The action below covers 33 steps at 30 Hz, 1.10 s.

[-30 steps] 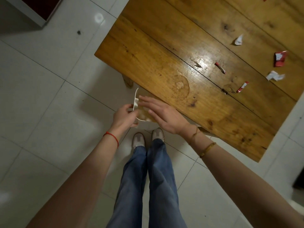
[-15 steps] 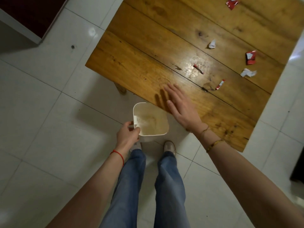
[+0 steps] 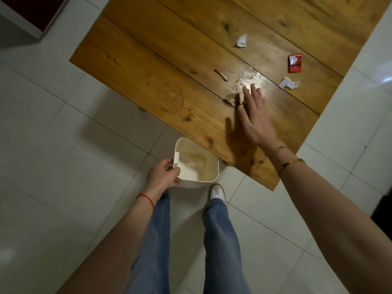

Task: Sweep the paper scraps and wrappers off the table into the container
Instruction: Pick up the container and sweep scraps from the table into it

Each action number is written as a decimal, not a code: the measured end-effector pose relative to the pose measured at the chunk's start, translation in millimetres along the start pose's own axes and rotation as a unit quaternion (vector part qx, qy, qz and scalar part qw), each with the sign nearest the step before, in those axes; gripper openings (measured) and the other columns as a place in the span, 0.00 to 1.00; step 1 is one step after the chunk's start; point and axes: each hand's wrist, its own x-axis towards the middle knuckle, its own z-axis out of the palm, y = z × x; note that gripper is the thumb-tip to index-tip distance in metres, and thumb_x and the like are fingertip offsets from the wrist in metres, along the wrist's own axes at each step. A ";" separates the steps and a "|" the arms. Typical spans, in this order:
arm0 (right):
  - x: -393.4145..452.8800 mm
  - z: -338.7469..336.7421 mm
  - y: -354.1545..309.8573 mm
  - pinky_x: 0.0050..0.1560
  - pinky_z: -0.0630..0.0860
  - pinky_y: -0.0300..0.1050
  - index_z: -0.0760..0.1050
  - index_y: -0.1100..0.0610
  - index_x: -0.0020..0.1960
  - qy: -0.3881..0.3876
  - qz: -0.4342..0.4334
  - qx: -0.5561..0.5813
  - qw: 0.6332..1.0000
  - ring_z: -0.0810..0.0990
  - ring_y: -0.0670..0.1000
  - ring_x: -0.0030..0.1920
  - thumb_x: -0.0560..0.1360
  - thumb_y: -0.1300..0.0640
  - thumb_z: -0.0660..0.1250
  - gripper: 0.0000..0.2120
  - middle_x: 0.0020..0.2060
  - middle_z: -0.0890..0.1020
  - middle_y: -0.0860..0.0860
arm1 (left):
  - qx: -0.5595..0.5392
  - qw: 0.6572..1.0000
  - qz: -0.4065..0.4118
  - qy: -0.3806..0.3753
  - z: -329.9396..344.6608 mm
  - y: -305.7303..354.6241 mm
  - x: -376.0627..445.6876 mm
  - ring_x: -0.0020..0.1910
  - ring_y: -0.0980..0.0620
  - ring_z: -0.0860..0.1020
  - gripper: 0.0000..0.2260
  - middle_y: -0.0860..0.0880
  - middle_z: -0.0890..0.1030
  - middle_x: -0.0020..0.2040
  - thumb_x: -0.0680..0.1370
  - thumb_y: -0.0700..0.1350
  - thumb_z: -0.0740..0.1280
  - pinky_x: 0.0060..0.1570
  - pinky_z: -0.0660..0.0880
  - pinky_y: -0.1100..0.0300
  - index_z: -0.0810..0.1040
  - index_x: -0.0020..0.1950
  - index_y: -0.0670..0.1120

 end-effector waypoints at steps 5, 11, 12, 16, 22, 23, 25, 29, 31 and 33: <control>8.4 2.2 13.6 0.79 0.41 0.53 0.44 0.54 0.81 -0.032 -0.015 -0.028 0.999 0.40 0.53 0.80 0.83 0.41 0.45 0.30 0.80 0.45 0.53 | -0.038 0.999 -0.012 0.010 34.1 -4.2 2.2 0.51 0.45 0.82 0.21 0.45 0.80 0.60 0.74 0.35 0.65 0.54 0.81 0.46 0.73 0.68 0.42; 7.1 10.6 23.3 0.79 0.41 0.51 0.44 0.56 0.80 -0.021 -0.055 -0.062 0.996 0.40 0.52 0.80 0.83 0.42 0.45 0.31 0.80 0.45 0.53 | -0.045 0.999 -0.015 0.012 43.1 -2.5 7.2 0.51 0.46 0.81 0.19 0.45 0.80 0.60 0.74 0.35 0.64 0.53 0.81 0.50 0.73 0.65 0.45; 5.7 11.3 25.1 0.79 0.40 0.51 0.44 0.56 0.80 -0.024 -0.065 -0.063 0.996 0.40 0.52 0.80 0.83 0.42 0.45 0.31 0.80 0.45 0.53 | -0.044 0.999 -0.013 0.012 43.0 -1.9 7.8 0.52 0.46 0.81 0.18 0.45 0.80 0.60 0.74 0.35 0.64 0.52 0.81 0.50 0.73 0.63 0.46; -6.3 18.0 20.4 0.79 0.40 0.52 0.44 0.56 0.80 -0.071 -0.144 -0.071 0.985 0.41 0.50 0.80 0.84 0.43 0.46 0.30 0.80 0.46 0.52 | -0.044 0.999 -0.015 0.012 41.5 -2.5 8.3 0.55 0.45 0.82 0.20 0.45 0.80 0.61 0.73 0.35 0.65 0.53 0.81 0.50 0.73 0.64 0.46; -48.0 45.7 -9.9 0.79 0.41 0.53 0.45 0.56 0.80 -0.183 -0.287 -0.079 0.937 0.43 0.50 0.80 0.83 0.43 0.43 0.30 0.80 0.48 0.53 | -0.054 0.998 -0.011 0.016 36.2 -4.8 2.2 0.55 0.44 0.81 0.21 0.44 0.80 0.59 0.74 0.35 0.65 0.50 0.81 0.53 0.73 0.66 0.45; -56.4 51.0 -14.0 0.79 0.42 0.53 0.45 0.56 0.80 -0.198 -0.307 -0.079 0.927 0.44 0.50 0.80 0.83 0.43 0.42 0.30 0.80 0.49 0.53 | -0.057 0.998 -0.010 0.016 34.4 -5.5 2.1 0.55 0.45 0.81 0.20 0.43 0.80 0.59 0.74 0.35 0.65 0.51 0.81 0.52 0.73 0.66 0.45; -71.3 57.5 -19.6 0.79 0.45 0.54 0.46 0.57 0.80 -0.224 -0.338 -0.071 0.911 0.46 0.50 0.80 0.83 0.43 0.44 0.31 0.80 0.49 0.53 | -0.067 0.998 -0.007 0.014 30.8 -6.1 2.2 0.55 0.46 0.81 0.18 0.43 0.80 0.59 0.75 0.37 0.66 0.53 0.81 0.50 0.73 0.64 0.46; -86.3 58.2 -30.0 0.79 0.47 0.54 0.48 0.57 0.80 -0.245 -0.393 -0.050 0.885 0.51 0.50 0.80 0.82 0.46 0.47 0.30 0.80 0.52 0.55 | -0.066 0.997 0.002 0.028 23.6 -3.5 4.5 0.51 0.48 0.80 0.19 0.44 0.80 0.55 0.75 0.38 0.66 0.53 0.81 0.50 0.74 0.66 0.44; -81.1 53.1 -34.5 0.79 0.46 0.54 0.50 0.57 0.80 -0.207 -0.360 -0.024 0.909 0.51 0.50 0.80 0.82 0.46 0.47 0.29 0.80 0.53 0.54 | -0.056 0.998 0.000 0.035 20.3 -1.1 6.9 0.47 0.49 0.80 0.20 0.43 0.80 0.54 0.74 0.39 0.67 0.53 0.81 0.49 0.74 0.66 0.44; -62.6 43.5 -36.7 0.79 0.46 0.54 0.50 0.55 0.80 -0.142 -0.283 -0.004 0.949 0.50 0.50 0.80 0.83 0.47 0.48 0.28 0.80 0.53 0.53 | -0.047 0.998 -0.003 0.034 18.0 1.1 9.0 0.43 0.50 0.80 0.21 0.45 0.80 0.50 0.74 0.38 0.67 0.53 0.81 0.49 0.73 0.67 0.45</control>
